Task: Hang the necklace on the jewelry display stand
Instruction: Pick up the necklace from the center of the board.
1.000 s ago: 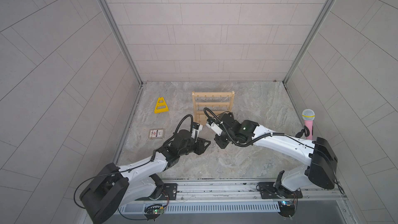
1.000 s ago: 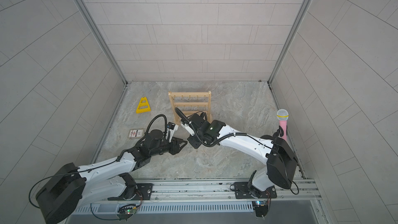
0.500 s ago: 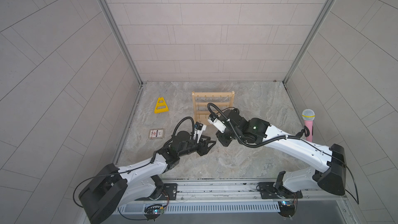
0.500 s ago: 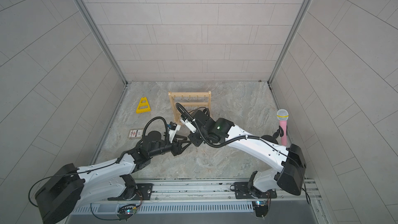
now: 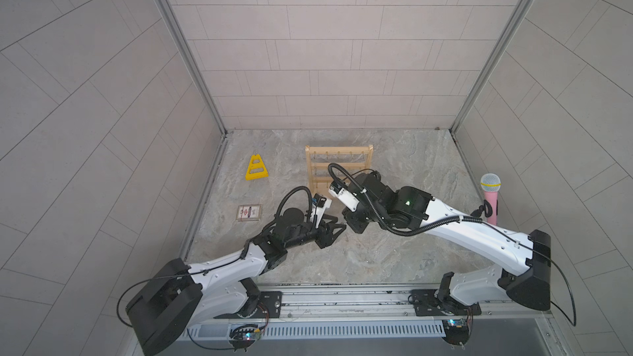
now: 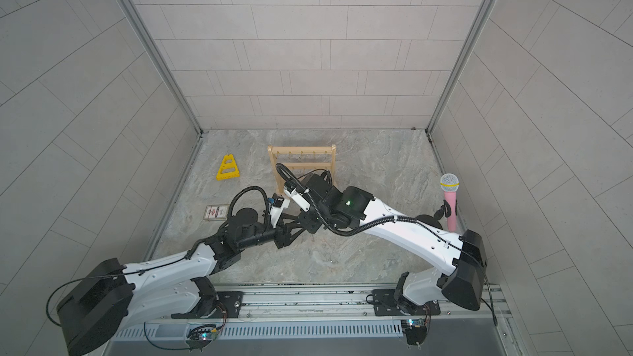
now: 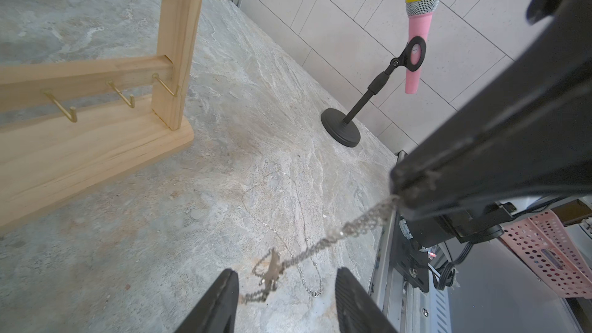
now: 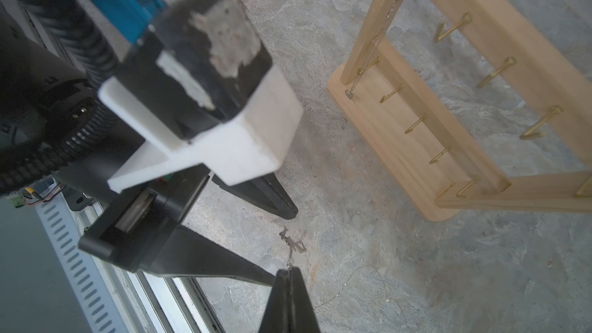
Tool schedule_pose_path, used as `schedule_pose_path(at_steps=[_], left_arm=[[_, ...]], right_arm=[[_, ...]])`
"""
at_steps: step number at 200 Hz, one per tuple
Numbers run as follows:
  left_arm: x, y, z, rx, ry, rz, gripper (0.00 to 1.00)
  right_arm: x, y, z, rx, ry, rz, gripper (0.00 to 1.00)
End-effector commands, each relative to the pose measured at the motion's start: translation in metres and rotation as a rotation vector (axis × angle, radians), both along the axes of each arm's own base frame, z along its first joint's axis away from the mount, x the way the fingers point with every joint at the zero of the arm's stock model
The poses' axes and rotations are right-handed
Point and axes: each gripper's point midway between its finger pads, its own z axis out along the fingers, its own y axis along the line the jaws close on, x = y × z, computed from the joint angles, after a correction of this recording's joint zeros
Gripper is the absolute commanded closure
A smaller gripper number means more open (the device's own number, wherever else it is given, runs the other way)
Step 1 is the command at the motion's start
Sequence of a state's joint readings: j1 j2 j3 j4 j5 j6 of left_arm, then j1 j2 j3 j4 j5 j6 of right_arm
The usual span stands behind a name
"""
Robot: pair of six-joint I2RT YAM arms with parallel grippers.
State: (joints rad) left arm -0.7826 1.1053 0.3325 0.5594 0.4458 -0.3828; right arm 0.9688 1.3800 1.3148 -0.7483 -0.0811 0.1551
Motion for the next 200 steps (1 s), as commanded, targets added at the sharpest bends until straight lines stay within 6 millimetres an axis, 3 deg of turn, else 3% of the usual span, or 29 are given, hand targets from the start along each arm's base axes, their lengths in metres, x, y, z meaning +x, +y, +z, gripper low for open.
schedule_pose_path(at_steps=[1,200], left_arm=[[0.003,-0.007,0.02,-0.032,-0.072,-0.017,0.47],[0.004,-0.004,0.023,-0.008,-0.101,-0.002,0.73]], right_arm=[[-0.002,0.0,0.009,-0.007,-0.023,0.016,1.0],[-0.007,0.013,0.013,-0.008,-0.028,0.055,1.0]])
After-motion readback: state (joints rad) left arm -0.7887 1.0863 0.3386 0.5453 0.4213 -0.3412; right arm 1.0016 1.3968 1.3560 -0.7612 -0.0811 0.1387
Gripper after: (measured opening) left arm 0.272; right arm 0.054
